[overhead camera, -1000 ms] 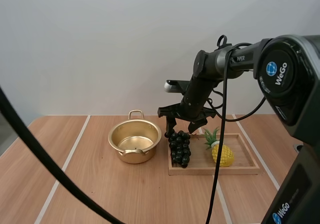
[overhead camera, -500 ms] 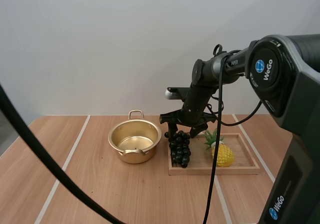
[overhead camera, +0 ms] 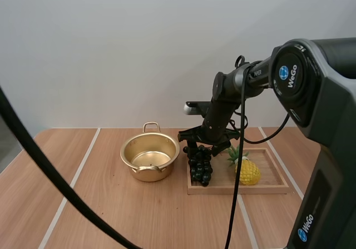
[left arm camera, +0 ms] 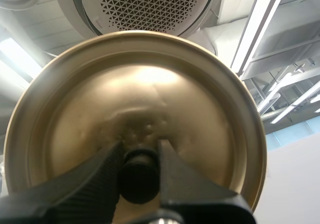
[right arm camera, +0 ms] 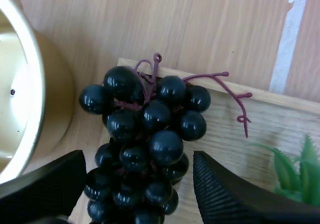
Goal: Open the pot, put the grape inside, and close it
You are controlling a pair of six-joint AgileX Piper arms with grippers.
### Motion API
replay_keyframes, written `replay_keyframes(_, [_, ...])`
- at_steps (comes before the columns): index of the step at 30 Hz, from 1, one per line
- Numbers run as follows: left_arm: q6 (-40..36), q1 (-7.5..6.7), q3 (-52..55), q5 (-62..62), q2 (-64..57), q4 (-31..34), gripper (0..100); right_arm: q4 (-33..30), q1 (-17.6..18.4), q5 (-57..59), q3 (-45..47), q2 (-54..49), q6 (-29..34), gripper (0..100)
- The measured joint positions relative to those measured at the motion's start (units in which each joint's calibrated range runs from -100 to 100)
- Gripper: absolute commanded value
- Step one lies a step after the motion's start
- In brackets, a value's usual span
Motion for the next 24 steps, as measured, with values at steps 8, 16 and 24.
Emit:
replay_keyframes(8, [0.0,0.00,0.0,0.6,0.0,-0.1,0,0.0,0.0,-2.0,0.1,1.4,0.0,100])
replay_keyframes(16, [0.0,0.00,0.0,0.6,0.0,-0.1,0,-0.2,0.0,-2.7,0.7,2.7,0.0,100])
replay_keyframes(24, [0.0,0.00,0.0,1.2,0.0,-0.1,0,-0.4,0.0,-3.8,0.7,4.1,0.0,100])
